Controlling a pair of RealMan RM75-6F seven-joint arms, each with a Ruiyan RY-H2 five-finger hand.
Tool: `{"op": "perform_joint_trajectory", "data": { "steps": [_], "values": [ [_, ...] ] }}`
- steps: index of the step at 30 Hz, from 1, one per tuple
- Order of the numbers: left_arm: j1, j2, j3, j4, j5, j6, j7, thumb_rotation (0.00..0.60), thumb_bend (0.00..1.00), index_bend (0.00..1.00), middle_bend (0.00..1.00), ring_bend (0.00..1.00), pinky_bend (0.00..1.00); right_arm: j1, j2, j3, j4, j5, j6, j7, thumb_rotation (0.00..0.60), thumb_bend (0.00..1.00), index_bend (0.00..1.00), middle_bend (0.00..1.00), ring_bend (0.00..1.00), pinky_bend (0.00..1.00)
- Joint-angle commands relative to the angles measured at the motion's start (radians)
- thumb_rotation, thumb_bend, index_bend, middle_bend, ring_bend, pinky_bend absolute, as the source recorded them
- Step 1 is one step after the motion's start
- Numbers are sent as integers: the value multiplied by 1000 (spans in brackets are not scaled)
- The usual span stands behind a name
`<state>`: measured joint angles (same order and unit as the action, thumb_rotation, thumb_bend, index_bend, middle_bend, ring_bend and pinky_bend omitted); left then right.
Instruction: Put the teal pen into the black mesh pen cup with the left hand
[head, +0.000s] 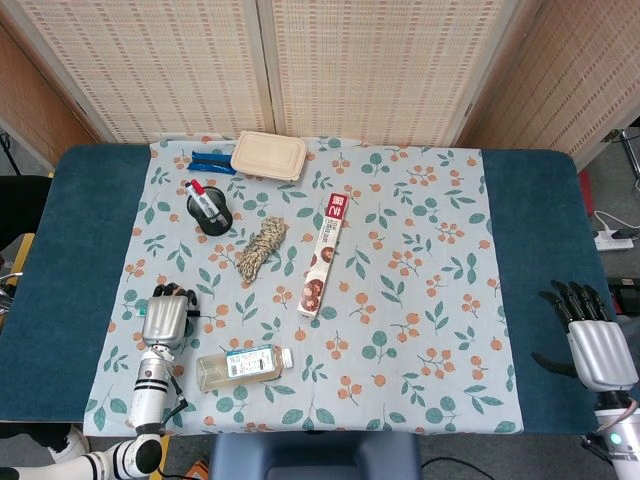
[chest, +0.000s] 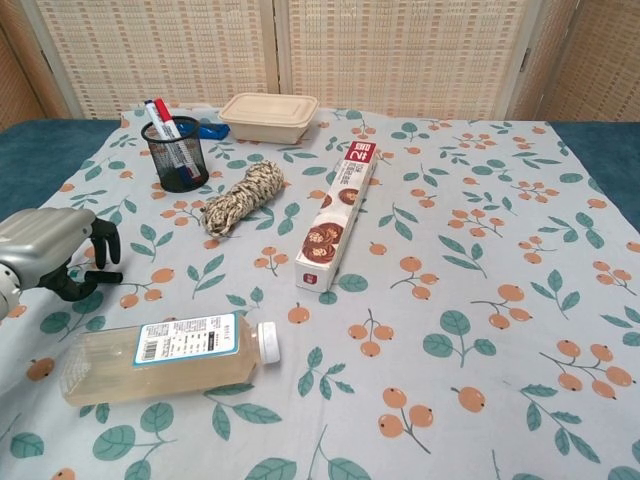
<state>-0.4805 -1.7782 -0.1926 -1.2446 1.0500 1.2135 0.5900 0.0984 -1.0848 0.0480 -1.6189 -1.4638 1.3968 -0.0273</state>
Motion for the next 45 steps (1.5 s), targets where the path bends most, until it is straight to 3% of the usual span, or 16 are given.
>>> {"op": "perform_joint_trajectory", "data": {
  "steps": [1,17,30,33,39,45],
  "values": [
    [1,-5,1,7,-1,3,0,600,317,491,475,231,218,0,0,1,0,1,0,-1,600,0,213,83,43,0],
    [13,-10,5,24,28,45,-9,600,323,554,557,282,239,0,2,-2,-5,-4,1,1,600,0,232,83,43,0],
    [18,88,-26,-127,129,151,-27,600,324,543,554,283,254,-3,2,-2,-3,-17,15,13,600,0,233,83,43,0],
    [14,150,-80,-207,152,163,-129,600,324,542,554,287,275,-4,1,0,5,-20,22,23,600,0,232,83,43,0],
    [-11,312,-227,-375,154,89,-435,600,324,542,555,290,285,-10,3,3,12,-38,48,56,600,0,229,83,43,0],
    [-57,439,-368,-449,74,-51,-703,600,325,552,561,298,291,-16,9,3,12,-48,65,79,600,0,228,83,43,0]
  ]
}}
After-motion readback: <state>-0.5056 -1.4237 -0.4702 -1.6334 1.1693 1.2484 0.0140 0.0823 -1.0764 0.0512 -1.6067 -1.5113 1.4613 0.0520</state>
